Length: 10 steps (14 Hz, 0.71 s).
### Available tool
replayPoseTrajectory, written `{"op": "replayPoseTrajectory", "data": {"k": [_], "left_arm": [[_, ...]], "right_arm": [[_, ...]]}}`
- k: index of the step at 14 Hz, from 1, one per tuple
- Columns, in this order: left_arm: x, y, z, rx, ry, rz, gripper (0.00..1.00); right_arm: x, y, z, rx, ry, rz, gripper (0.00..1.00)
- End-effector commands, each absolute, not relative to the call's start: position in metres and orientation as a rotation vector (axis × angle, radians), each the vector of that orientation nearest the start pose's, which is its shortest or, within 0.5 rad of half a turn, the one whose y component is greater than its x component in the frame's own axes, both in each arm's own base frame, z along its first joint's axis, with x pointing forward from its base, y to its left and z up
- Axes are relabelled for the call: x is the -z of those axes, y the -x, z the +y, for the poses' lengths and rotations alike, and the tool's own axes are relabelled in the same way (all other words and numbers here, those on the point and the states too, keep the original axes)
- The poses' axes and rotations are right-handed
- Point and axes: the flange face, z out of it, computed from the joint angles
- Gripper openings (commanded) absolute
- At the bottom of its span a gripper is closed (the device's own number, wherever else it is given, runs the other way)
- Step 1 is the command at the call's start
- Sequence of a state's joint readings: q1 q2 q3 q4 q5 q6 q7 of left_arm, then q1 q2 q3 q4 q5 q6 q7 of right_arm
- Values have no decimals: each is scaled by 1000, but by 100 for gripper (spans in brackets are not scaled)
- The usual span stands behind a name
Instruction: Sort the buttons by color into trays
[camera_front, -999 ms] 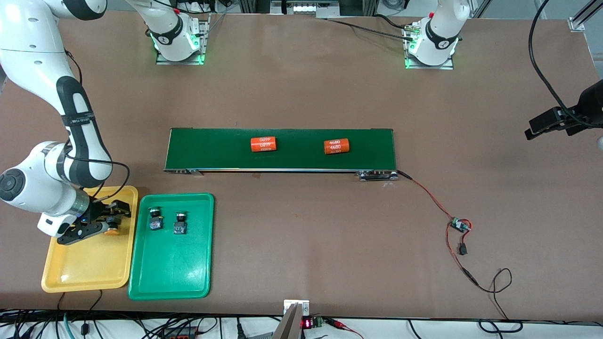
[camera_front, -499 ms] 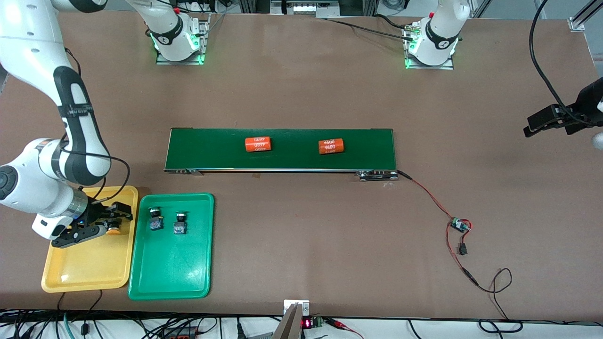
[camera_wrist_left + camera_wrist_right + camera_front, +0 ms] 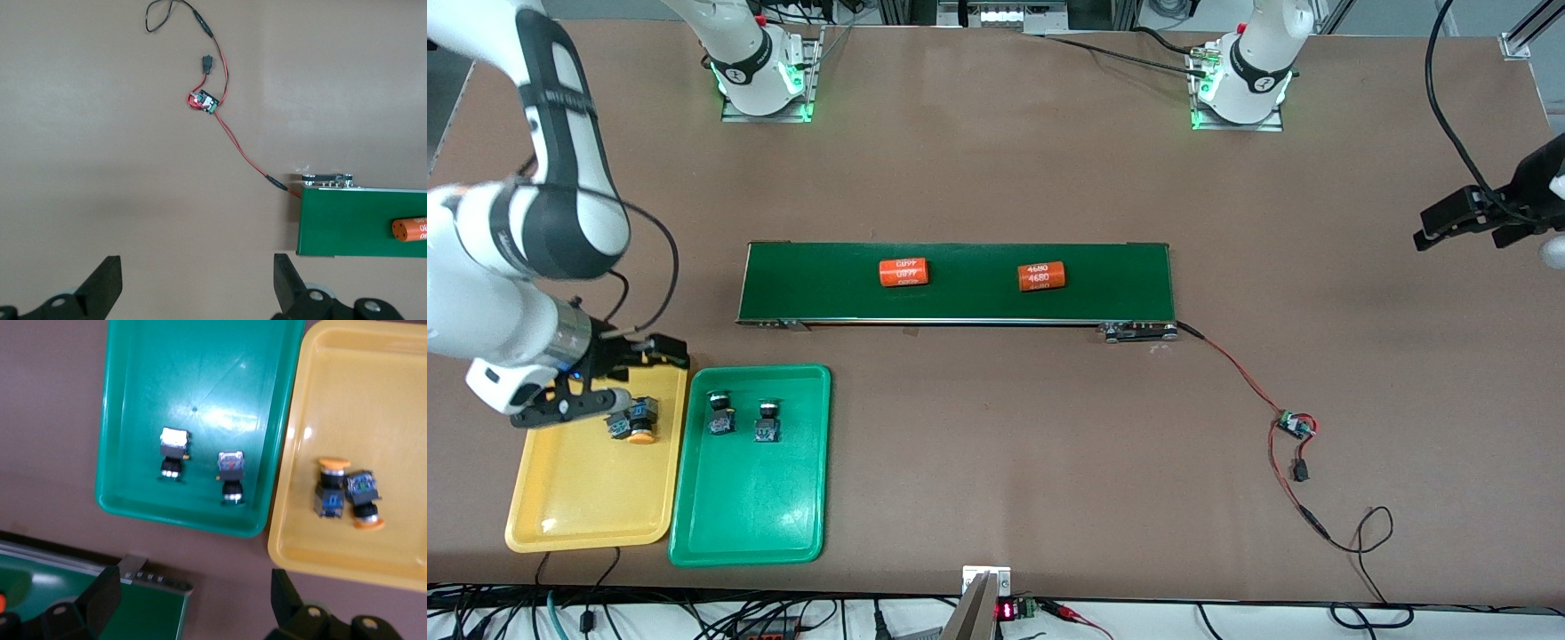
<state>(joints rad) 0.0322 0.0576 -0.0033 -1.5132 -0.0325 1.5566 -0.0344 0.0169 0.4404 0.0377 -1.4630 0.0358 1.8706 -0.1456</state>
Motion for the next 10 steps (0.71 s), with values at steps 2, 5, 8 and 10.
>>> {"op": "replayPoseTrajectory", "data": {"k": [2, 5, 8, 10], "left_arm": [[-620, -555, 8, -49, 3154, -68, 100], [-618, -555, 10, -56, 3154, -75, 100], [-617, -555, 21, -55, 3155, -104, 100], [-618, -555, 21, -51, 3155, -104, 100]], "right_arm": [[-484, -646, 57, -129, 3124, -272, 100], [-517, -619, 67, -226, 3136, -187, 100], [-536, -607, 63, -231, 3141, -109, 100], [-544, -592, 61, -258, 3137, -108, 100]]}}
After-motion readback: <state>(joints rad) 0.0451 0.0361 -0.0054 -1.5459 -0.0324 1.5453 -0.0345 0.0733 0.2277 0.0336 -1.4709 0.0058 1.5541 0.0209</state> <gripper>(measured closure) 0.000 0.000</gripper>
